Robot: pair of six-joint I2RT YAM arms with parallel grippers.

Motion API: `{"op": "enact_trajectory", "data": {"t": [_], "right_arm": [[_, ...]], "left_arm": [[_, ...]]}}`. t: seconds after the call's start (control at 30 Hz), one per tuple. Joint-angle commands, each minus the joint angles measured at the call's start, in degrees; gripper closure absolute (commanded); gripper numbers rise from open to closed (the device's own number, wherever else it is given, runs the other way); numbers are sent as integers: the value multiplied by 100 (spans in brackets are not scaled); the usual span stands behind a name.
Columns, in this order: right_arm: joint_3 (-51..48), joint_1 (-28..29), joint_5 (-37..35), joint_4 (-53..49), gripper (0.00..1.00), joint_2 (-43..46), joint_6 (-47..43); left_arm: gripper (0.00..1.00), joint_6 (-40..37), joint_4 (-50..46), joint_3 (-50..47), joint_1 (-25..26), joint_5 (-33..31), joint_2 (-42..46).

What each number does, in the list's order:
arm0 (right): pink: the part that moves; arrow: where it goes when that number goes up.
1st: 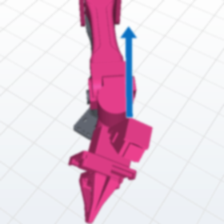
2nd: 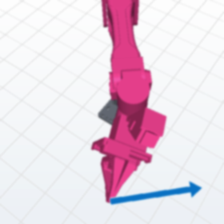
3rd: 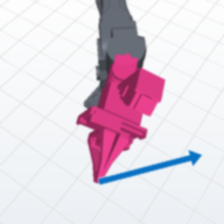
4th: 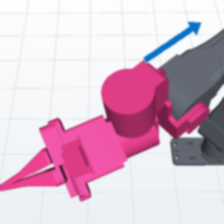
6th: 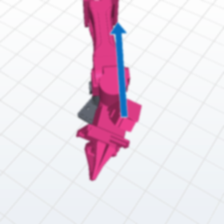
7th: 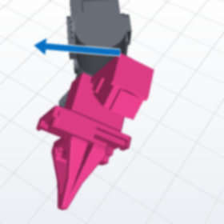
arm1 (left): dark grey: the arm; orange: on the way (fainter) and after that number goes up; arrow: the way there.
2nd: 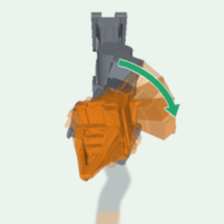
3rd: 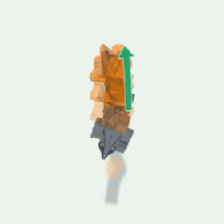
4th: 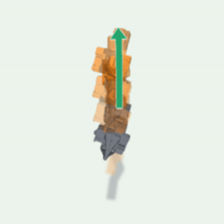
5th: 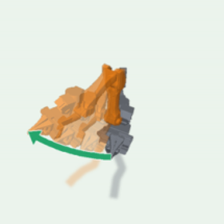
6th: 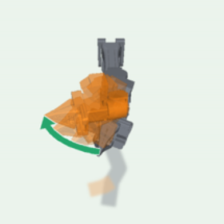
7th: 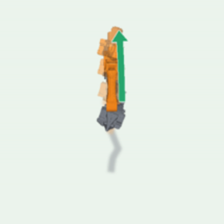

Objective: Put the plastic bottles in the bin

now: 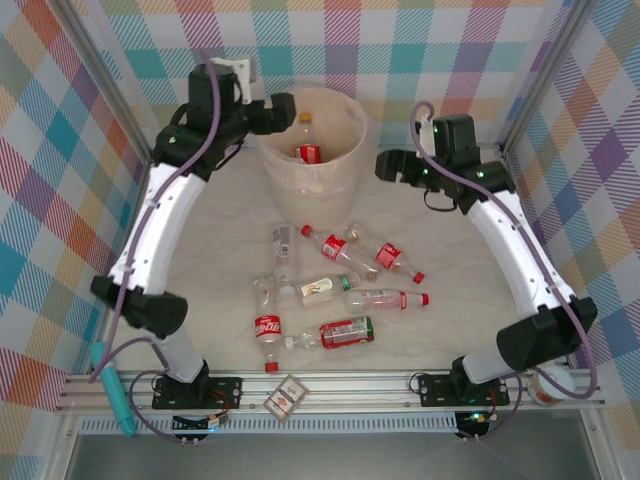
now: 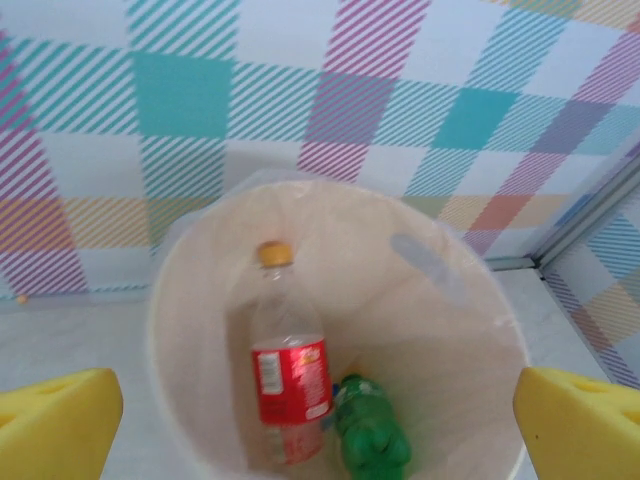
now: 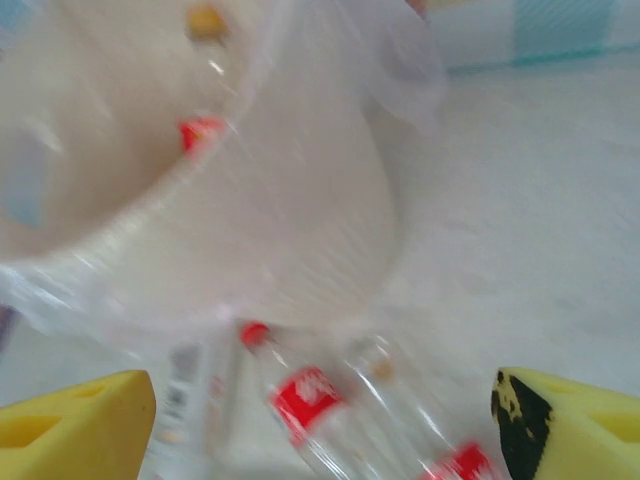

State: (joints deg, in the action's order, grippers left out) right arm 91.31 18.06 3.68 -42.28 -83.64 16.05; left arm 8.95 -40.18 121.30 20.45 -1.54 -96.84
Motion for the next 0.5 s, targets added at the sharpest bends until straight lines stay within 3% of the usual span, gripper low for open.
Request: {"op": "enact_trajectory", "data": {"t": [0.0, 0.2, 0.47], "right_arm": [[-577, 8, -629, -761, 10, -307, -657], [-886, 151, -596, -1046, 7, -1157, -726], [-960, 274, -432, -790, 8, -2258, -486]], "left_arm": [[0, 440, 501, -1127, -318, 236, 174], [1, 982, 938, -2400, -629, 647, 498], [3, 1346, 1204, -2800, -638, 1136, 79]]}}
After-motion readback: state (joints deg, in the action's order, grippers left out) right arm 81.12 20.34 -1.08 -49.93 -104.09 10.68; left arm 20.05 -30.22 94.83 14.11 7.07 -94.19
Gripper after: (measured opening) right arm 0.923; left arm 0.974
